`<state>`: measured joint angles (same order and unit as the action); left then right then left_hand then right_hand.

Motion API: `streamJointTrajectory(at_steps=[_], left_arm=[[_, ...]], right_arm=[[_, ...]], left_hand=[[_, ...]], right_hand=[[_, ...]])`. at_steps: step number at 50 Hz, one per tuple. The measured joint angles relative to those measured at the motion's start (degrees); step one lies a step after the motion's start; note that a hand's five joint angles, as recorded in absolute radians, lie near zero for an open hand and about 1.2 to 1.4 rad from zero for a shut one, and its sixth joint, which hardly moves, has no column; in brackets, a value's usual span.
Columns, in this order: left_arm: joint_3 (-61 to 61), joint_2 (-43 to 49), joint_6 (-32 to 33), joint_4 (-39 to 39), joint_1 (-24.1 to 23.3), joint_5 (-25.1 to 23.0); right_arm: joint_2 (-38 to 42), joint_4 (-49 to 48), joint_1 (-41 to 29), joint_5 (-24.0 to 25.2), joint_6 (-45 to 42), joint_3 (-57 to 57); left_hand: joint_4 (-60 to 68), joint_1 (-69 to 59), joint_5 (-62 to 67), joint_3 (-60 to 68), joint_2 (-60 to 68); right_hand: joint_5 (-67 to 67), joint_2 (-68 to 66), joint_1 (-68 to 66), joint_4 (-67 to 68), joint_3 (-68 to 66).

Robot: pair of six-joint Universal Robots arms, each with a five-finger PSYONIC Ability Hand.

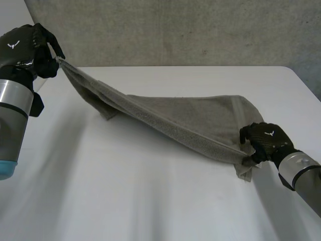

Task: Fold the laundry

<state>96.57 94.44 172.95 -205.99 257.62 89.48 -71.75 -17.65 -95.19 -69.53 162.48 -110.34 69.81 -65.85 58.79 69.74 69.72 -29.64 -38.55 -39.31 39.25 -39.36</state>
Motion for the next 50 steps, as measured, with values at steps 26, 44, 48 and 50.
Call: streamJointTrajectory(at_steps=[26, 44, 48, 50], left_arm=[[1.62, -0.95, 0.13, 0.33, 0.65, -0.38], [5.48, -2.76, 0.32, 0.16, 1.42, -0.75], [5.68, -2.41, 0.35, 0.0, 1.42, -0.78], [5.68, -2.22, 0.36, -0.09, 1.46, -0.79]], right_arm=[[-13.0, 3.67, 3.07, 0.83, 0.06, 4.7], [-3.38, 22.53, 3.68, 7.68, -14.6, 11.69], [1.04, 22.76, 3.55, 5.83, -18.56, 11.67], [2.64, 22.62, 3.6, 4.78, -19.68, 11.64]], left_hand=[[0.0, 0.0, 0.0, 0.0, 0.0], [0.0, 0.0, 0.0, 0.0, 0.0], [0.0, 0.0, 0.0, 0.0, 0.0], [0.0, 0.0, 0.0, 0.0, 0.0]], right_hand=[[-37.27, -37.89, -36.56, 37.44, -37.44], [-37.52, -38.22, -36.57, 37.44, -37.57], [-37.52, -38.22, -36.57, 37.44, -37.57], [-37.53, -38.22, -36.57, 37.44, -37.57]])
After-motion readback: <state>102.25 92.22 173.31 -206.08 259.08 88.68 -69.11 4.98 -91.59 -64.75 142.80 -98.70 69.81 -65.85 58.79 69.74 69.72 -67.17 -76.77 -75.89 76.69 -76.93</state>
